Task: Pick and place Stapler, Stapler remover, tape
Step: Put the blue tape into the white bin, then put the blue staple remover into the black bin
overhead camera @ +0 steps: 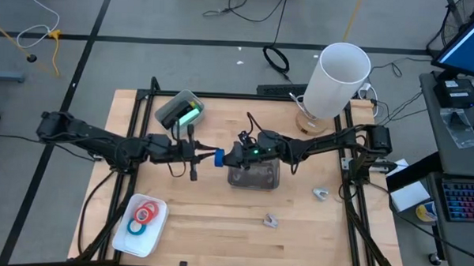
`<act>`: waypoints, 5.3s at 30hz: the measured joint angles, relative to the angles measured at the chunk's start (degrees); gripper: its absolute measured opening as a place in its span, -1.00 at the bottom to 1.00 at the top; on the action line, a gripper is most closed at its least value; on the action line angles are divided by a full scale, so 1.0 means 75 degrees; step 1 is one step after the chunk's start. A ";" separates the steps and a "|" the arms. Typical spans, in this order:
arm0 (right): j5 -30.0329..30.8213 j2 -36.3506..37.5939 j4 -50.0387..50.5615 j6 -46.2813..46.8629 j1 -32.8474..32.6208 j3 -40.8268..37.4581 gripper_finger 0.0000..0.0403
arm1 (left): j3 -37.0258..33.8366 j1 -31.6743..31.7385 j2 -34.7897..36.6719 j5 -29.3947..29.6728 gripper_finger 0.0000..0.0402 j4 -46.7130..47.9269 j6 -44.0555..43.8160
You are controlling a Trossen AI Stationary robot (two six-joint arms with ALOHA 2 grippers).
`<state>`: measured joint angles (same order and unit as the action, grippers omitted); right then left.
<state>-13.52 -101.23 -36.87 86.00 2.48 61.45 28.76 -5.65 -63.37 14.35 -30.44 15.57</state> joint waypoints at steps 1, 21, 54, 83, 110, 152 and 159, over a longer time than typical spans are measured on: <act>-0.0003 0.0000 0.0009 -0.0039 0.0001 0.0000 -0.44 | -0.0001 0.0000 0.0063 0.0057 -0.90 0.0136 -0.0090; -0.0035 0.0002 -0.0271 -0.0647 0.0361 0.0006 0.03 | 0.0008 -0.0659 0.2832 0.0646 -0.91 0.5475 -0.4581; -0.1241 0.0006 -0.0285 -0.1906 0.0825 0.0006 0.02 | 0.2080 -0.6296 0.0034 -0.3616 -0.91 1.0130 -1.5068; -0.1241 0.0006 -0.0285 -0.1904 0.0807 0.0006 0.02 | 0.2109 -0.6921 -0.2135 -0.3537 -0.90 0.9769 -1.6124; -0.1238 0.0009 -0.0285 -0.1964 0.0807 0.0007 0.02 | 0.2065 -0.6936 -0.1717 -0.3965 -0.26 0.9389 -1.6461; 0.1218 0.2624 0.1983 -0.5282 -0.0727 -0.1169 0.03 | 0.2077 -0.4312 0.2690 0.2492 -0.81 1.1162 -1.0465; 0.2933 0.4477 0.4366 -0.5121 -0.1734 -0.1819 0.02 | 0.2077 -0.3174 0.3030 0.2096 -0.98 1.1145 -0.9097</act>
<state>8.47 -67.65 -4.12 47.59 -10.52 47.81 44.34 -29.45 -40.64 30.07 53.15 -52.66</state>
